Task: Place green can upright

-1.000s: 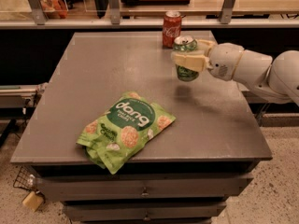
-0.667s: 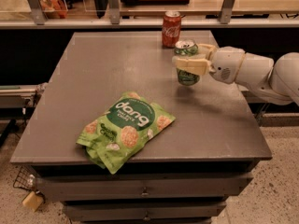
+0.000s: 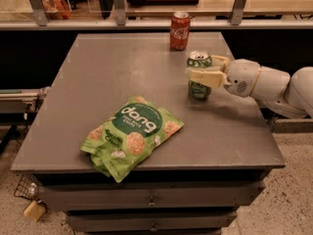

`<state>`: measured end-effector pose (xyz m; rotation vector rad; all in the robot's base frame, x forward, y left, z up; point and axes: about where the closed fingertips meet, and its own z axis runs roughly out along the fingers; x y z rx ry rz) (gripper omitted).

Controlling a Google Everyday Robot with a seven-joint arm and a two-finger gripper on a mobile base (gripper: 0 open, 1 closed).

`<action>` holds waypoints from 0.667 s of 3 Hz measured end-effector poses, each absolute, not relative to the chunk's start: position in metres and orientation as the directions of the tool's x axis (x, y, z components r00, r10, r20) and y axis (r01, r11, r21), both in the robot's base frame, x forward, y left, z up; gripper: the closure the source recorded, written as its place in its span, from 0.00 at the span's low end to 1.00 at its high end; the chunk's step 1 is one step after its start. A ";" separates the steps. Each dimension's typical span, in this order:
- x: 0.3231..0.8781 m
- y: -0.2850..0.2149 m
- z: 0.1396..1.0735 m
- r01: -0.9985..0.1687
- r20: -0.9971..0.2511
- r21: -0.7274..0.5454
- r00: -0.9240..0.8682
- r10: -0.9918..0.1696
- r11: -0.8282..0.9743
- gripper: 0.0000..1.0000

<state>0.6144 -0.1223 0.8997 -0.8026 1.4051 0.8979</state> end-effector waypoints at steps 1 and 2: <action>0.604 -0.129 0.891 -0.904 -0.997 0.035 -0.005 0.071 0.426 0.43; 0.604 -0.130 0.892 -0.904 -0.998 0.033 -0.004 0.071 0.426 0.12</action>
Offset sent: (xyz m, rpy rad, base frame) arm -0.0396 -0.0444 -0.0152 -0.0016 -0.1166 0.0888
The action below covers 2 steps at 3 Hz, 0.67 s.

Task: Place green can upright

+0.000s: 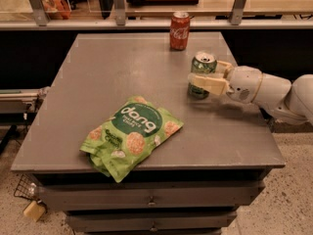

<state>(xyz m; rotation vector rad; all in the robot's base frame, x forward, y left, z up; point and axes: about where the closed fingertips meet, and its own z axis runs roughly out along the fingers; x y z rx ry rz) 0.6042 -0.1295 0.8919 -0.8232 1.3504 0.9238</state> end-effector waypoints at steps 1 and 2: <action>0.592 -0.154 0.900 -0.915 -0.998 -0.018 0.039 0.043 0.402 0.00; 0.576 -0.199 0.923 -0.915 -0.996 -0.080 0.085 -0.005 0.395 0.00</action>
Offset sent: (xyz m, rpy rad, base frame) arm -0.0461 -0.1376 0.0633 -0.1391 -0.1514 0.0228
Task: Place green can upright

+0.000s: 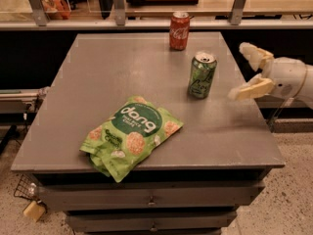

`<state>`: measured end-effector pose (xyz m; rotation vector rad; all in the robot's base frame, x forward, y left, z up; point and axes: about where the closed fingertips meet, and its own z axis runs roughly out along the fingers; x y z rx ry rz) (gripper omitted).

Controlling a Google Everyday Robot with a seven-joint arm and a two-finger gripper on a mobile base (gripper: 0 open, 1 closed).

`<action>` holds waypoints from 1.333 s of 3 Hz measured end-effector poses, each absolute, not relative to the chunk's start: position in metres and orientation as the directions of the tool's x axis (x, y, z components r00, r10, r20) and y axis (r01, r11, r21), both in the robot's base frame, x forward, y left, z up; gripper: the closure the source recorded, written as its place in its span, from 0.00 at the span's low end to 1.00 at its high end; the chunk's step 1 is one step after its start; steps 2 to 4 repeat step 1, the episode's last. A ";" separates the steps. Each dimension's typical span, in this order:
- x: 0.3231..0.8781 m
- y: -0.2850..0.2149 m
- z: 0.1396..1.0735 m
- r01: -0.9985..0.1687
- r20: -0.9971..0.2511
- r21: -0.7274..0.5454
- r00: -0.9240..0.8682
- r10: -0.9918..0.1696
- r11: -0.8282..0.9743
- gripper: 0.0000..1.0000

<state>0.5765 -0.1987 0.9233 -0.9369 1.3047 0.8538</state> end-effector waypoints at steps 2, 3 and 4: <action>0.568 -0.271 0.964 -0.864 -0.985 -0.168 0.136 -0.103 0.474 0.00; 0.568 -0.271 0.964 -0.864 -0.985 -0.168 0.136 -0.103 0.474 0.00; 0.568 -0.271 0.964 -0.864 -0.985 -0.168 0.136 -0.103 0.474 0.00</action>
Offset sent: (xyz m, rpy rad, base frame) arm 0.0000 0.0000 0.0000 0.0000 0.0000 0.0000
